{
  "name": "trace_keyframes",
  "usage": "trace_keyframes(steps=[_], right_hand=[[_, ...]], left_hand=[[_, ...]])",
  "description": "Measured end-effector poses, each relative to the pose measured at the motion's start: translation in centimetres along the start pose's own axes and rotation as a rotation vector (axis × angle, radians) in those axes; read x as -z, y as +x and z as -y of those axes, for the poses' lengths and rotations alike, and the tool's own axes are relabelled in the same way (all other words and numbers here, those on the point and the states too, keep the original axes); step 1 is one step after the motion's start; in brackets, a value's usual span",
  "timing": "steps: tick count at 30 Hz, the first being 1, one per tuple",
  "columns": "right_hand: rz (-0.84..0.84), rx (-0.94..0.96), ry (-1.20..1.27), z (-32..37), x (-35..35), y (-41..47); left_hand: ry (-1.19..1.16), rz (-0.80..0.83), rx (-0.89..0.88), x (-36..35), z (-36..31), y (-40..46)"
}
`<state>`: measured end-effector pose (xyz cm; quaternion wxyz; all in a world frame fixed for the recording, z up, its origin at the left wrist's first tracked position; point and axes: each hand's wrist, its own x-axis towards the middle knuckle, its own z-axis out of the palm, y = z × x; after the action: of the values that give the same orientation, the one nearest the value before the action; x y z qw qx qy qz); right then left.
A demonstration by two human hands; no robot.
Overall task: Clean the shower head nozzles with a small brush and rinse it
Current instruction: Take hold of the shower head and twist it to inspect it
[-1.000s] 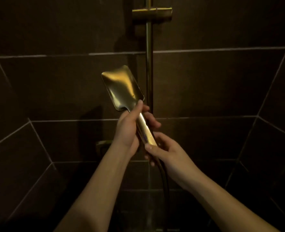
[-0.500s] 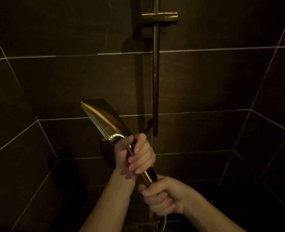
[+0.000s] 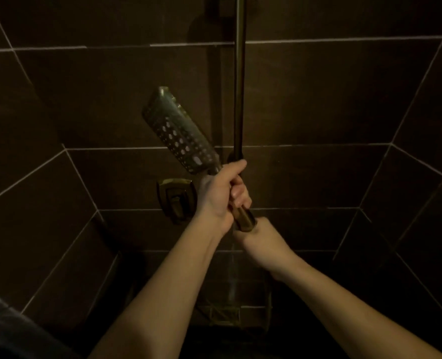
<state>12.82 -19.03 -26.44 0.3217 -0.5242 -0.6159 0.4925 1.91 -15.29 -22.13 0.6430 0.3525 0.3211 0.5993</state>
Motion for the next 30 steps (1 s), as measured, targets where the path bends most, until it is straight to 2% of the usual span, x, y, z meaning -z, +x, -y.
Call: trace_keyframes(steps=[2,4,6,9,10,12,16,17,19,20,22,24,26,27,28,30], right_hand=[[-0.002,0.016,-0.021,-0.3,0.4,0.1],[0.028,0.027,-0.001,-0.3,0.9,-0.2],[0.145,0.007,0.113,-0.2,1.4,-0.6],[0.458,-0.135,0.385,0.0,2.0,-1.4],[0.537,-0.176,0.456,0.1,2.0,-1.6],[0.535,-0.2,0.449,0.1,2.1,-1.6],[0.067,-0.05,-0.09,-0.1,1.5,-1.1],[-0.014,-0.029,-0.169,-0.2,1.3,-0.9],[-0.058,0.003,-0.203,-0.4,1.0,-0.7],[-0.02,0.022,-0.179,-0.3,1.2,-0.7],[0.133,0.06,-0.055,0.3,2.3,-0.7],[0.339,0.039,0.142,0.9,3.2,-1.1],[0.5,0.004,0.235,1.2,3.3,-1.4],[0.537,-0.002,0.242,1.3,3.1,-1.6],[0.53,-0.01,0.246,1.2,2.9,-1.6],[0.356,0.039,0.168,1.4,2.5,-1.6]], left_hand=[[0.041,-0.141,-0.026,-1.0,0.5,-0.4],[0.055,-0.092,-0.033,-1.0,0.4,-0.6],[-0.011,0.115,0.01,-0.4,-0.2,-0.6],[-0.29,0.516,0.138,0.7,-0.6,-0.3],[-0.349,0.571,0.161,0.8,-0.6,-0.3],[-0.31,0.457,0.159,0.5,-0.2,-0.3],[-0.127,-0.16,0.048,-1.8,0.6,-1.4],[-0.139,-0.276,0.021,-2.3,1.0,-1.5],[-0.142,-0.364,-0.022,-2.7,1.3,-1.6],[-0.119,-0.341,-0.039,-2.5,1.2,-1.5],[-0.087,-0.144,-0.05,-1.7,0.7,-1.3],[-0.137,0.195,-0.006,-0.4,0.0,-0.9],[-0.28,0.543,0.056,0.4,-0.6,-0.7],[-0.339,0.639,0.063,0.5,-0.8,-0.7],[-0.349,0.631,0.053,0.3,-0.8,-0.8],[-0.199,0.407,0.031,-1.0,-0.8,-1.3]])
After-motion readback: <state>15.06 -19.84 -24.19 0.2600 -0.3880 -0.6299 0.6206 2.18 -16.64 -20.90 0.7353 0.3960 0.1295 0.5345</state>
